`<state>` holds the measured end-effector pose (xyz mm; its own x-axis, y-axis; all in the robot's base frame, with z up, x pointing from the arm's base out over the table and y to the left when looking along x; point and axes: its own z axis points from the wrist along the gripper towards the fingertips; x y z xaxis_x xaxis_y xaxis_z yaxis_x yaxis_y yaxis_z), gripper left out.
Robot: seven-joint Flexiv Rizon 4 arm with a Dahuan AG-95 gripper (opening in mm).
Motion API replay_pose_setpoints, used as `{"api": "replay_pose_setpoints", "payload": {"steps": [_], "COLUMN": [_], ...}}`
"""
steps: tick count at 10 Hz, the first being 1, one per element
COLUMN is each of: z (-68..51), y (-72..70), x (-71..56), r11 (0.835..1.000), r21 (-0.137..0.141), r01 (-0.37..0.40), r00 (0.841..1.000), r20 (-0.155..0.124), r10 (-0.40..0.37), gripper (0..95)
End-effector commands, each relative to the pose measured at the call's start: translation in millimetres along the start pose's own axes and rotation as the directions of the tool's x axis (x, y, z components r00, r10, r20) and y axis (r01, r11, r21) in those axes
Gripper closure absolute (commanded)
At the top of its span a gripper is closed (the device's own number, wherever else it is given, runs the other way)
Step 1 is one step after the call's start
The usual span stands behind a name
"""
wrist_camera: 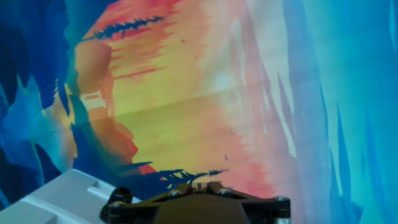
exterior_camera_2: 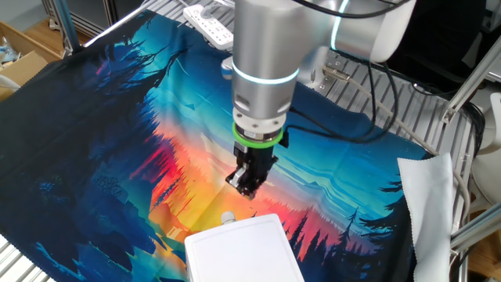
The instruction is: Grasp the handle and close the drawer
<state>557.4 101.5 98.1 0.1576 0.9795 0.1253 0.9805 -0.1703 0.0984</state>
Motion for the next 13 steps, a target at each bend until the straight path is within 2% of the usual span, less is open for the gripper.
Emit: {"api": "replay_pose_setpoints", "payload": {"steps": [1,3,4,5,6,7,8,9,10,11,12,13], "z": [-0.9,-6.6,-12.2,-17.2,-20.6,-24.4,-28.8,-32.1,-37.2,-39.7,-40.2,-40.1], "y": [-6.0,-10.7,-12.9,-14.7,-16.2,-17.9,-20.1,-21.9,-24.9,-26.4,-26.7,-26.7], "x": [-12.4,-17.0,-20.6,-24.9,-28.3,-31.3,-34.3,-36.7,-40.9,-42.7,-43.1,-43.1], "r11": [0.987,0.952,0.914,0.876,0.841,0.788,0.706,0.63,0.489,0.38,0.305,0.196], "r21": [0.002,0.006,0.022,0.033,0.043,0.066,0.108,0.134,0.17,0.188,0.19,0.191], "r01": [0.162,0.306,0.406,0.48,0.54,0.613,0.7,0.765,0.856,0.905,0.933,0.962], "r00": [0.987,0.952,0.912,0.874,0.838,0.783,0.699,0.624,0.489,0.387,0.315,0.21], "r20": [0.007,0.018,0.051,0.067,0.071,0.082,0.095,0.088,0.044,0.001,-0.022,-0.061], "r10": [-0.162,-0.306,-0.407,-0.482,-0.541,-0.616,-0.708,-0.777,-0.871,-0.922,-0.949,-0.976], "gripper": [95.0,95.0,95.0,95.0,95.0,95.0,95.0,95.0,95.0,95.0,95.0,95.0]}}
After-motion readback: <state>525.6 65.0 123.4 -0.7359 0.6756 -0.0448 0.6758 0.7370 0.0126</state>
